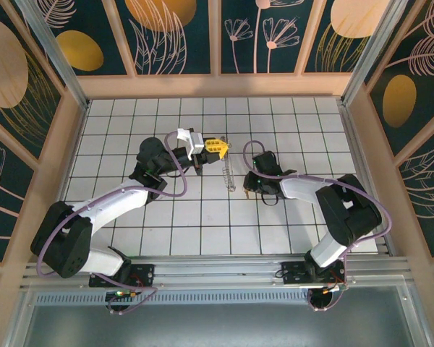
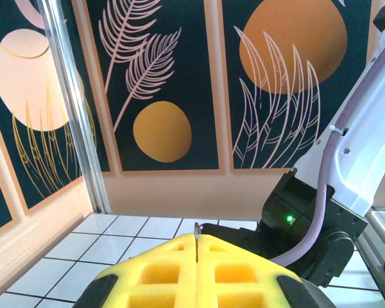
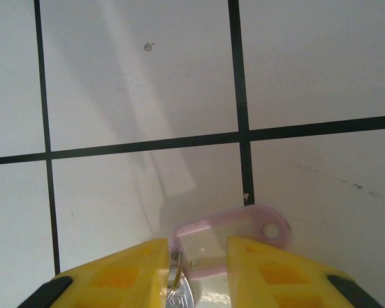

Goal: Put the keys on the keyring

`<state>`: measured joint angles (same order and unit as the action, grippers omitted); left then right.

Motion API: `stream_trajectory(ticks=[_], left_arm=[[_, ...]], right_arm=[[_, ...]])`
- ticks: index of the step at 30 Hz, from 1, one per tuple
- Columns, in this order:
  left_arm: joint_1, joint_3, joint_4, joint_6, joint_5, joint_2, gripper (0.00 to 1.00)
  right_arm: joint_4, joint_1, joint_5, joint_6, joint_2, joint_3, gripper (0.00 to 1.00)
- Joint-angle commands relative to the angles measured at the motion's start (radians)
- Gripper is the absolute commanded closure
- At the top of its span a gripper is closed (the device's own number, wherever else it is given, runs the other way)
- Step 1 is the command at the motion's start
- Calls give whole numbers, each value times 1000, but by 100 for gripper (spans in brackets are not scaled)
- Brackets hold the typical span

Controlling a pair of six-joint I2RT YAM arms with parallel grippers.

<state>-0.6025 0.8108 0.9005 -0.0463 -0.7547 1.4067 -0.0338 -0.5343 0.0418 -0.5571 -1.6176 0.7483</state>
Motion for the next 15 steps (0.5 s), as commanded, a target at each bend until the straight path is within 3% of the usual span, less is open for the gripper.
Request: stream_trajectory(ticks=[1, 15], left_arm=[[-4, 1, 57, 2, -17, -20, 100], [-5, 1, 57, 6, -17, -17, 100]], right_arm=[[-18, -16, -8, -7, -22, 6, 71], [-19, -50, -8, -12, -24, 29, 72]])
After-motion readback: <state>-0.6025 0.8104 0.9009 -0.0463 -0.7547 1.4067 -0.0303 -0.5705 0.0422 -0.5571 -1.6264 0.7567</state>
